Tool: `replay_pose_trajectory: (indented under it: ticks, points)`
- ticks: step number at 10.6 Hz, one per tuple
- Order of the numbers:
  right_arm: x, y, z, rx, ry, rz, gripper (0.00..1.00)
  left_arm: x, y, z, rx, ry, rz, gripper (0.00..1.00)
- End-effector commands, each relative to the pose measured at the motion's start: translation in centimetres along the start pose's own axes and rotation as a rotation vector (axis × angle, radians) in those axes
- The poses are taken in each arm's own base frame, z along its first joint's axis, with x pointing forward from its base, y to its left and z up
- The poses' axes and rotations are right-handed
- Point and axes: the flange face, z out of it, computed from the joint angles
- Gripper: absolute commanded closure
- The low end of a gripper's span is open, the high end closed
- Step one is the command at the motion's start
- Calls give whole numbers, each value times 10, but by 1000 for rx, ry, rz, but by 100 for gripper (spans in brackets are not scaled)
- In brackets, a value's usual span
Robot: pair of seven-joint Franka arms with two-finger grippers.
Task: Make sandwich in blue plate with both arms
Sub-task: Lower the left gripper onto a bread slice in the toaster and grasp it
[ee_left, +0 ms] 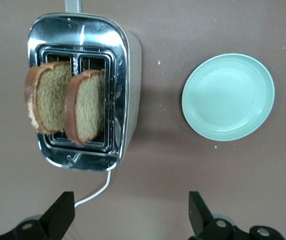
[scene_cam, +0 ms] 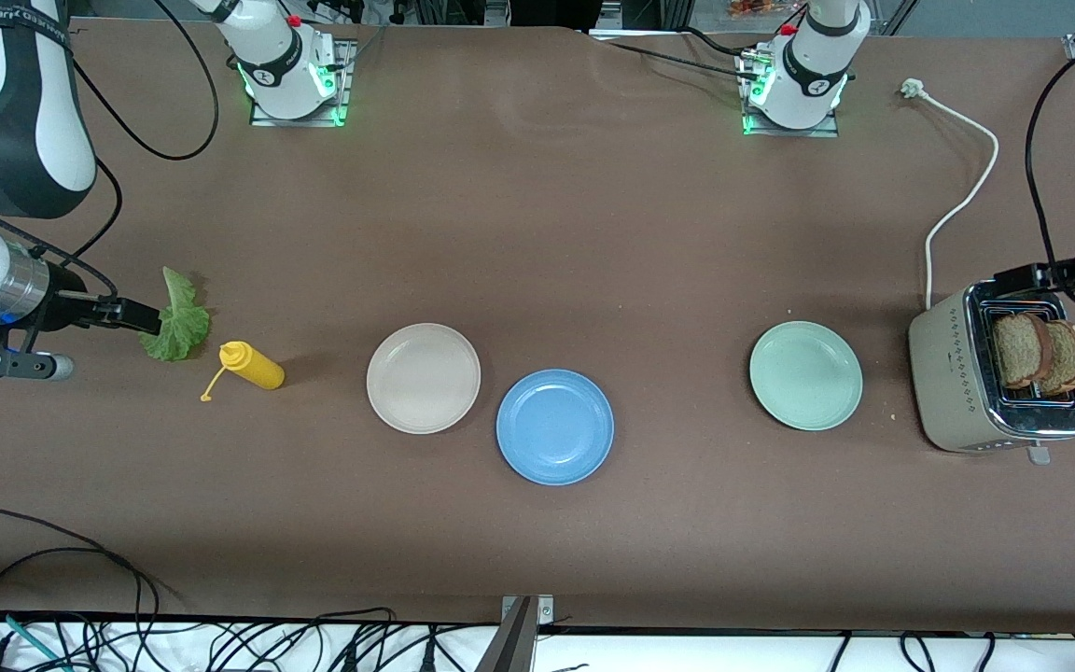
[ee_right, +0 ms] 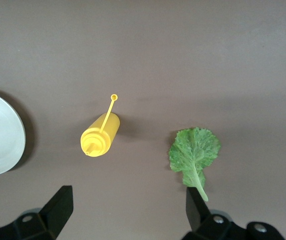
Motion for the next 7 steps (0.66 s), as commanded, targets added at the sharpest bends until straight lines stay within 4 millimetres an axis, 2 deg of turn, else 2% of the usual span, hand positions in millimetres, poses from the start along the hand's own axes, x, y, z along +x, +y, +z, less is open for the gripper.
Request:
replay_pose_trajectory:
  ticks: [1,3,5,7]
  points:
    - [-2,1,-1,-9,7,-13,0,31,-23,34,-30,18,60,0]
    - [-2,2,-1,-9,9,-13,0,44,-24,54,-32,16,67,0]
    - [-2,2,-1,-9,9,-13,0,54,-36,71,-41,21,91,0]
    - [-1,3,1,-9,6,-12,0,56,-43,80,-44,11,84,0]
